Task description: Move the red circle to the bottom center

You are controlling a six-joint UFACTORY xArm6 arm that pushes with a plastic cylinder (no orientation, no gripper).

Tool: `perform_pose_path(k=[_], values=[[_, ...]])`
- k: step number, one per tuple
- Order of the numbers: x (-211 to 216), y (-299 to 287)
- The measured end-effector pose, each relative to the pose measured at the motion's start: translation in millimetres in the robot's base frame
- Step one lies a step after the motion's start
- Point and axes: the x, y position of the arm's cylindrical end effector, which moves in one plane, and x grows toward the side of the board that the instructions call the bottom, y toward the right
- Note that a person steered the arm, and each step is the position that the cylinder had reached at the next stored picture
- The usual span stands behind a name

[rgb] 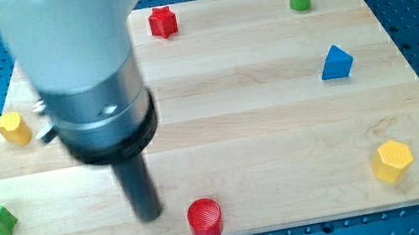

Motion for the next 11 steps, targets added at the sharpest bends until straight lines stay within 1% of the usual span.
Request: perform_pose_path(k=[1,2,4,5,6,7,8,9,10,11], values=[[19,-3],[19,-1],[15,76],[-50,88],[-76,117],[-76,199],[-59,192],[-28,180],[-14,207],[18,167]])
